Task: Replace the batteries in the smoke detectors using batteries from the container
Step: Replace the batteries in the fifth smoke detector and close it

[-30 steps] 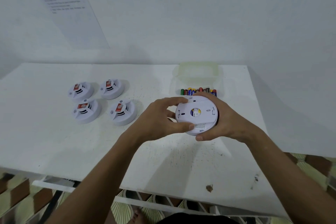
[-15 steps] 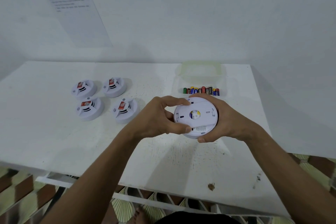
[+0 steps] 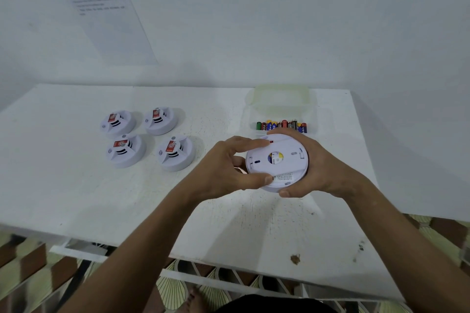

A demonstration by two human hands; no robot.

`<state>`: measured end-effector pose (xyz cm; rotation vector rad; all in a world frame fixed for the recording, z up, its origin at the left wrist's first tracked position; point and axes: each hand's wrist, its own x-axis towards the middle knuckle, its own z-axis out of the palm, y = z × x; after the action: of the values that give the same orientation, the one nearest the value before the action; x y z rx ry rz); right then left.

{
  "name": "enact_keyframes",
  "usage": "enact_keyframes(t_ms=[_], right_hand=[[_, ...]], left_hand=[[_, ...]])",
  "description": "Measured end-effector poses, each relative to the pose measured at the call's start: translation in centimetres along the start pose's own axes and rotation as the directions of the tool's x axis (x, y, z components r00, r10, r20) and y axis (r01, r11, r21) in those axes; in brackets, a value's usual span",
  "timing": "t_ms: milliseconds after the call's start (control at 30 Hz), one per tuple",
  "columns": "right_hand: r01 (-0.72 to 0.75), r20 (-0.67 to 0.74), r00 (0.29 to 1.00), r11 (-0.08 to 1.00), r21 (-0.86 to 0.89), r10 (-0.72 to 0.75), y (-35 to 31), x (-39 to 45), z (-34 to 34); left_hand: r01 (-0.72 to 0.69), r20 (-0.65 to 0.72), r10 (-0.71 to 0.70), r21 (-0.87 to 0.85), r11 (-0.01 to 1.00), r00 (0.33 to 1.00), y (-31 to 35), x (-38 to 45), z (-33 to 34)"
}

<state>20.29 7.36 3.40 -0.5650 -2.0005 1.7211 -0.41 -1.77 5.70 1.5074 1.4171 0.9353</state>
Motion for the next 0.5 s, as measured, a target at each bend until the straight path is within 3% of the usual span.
enact_keyframes(t_ms=[200,367,500], right_hand=[[-0.016,0.052,0.998,1.0,0.003,0.016,-0.6,-0.3,-0.1],[-0.004,0.096,0.995,1.0,0.016,0.002,-0.7,-0.3,-0.1],[-0.027,0.103,0.994,0.999,-0.019,0.029,-0.6,0.0,-0.2]], left_hand=[[-0.028,0.008,0.029,-0.086,0.996,1.0,0.2,-0.3,-0.1],[-0.04,0.097,0.046,-0.069,0.997,0.994,0.7,-0.2,-1.0],[-0.023,0.091,0.029,-0.076,0.997,0.995,0.6,-0.2,-1.2]])
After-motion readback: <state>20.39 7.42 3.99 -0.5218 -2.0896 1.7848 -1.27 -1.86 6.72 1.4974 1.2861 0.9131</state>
